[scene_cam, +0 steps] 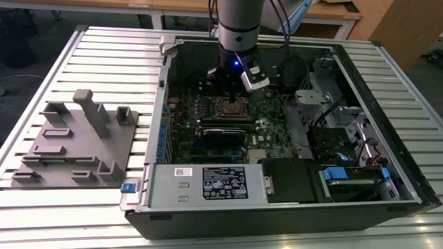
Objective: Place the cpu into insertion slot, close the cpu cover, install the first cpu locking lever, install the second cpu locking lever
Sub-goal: 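Install the second cpu locking lever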
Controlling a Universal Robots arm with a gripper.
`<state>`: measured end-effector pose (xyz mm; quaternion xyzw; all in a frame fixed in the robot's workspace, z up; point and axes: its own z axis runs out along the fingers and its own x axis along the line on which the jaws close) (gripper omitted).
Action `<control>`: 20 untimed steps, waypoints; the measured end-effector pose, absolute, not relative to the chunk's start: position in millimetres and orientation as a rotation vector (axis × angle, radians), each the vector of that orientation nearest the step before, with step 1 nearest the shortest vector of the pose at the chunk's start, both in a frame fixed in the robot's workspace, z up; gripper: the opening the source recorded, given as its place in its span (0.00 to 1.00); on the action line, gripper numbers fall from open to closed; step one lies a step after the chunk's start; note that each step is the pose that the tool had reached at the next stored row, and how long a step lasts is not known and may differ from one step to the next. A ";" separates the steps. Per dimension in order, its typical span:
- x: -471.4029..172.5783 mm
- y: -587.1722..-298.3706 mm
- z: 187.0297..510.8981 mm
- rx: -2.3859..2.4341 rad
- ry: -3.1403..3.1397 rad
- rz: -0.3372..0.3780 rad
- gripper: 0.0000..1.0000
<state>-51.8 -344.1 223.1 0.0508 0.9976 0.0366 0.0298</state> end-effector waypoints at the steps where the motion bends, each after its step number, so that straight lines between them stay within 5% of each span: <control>1: -51.8 -344.1 223.3 0.157 3.076 0.113 0.11; 20: -51.6 -345.0 227.0 0.156 3.077 0.113 0.11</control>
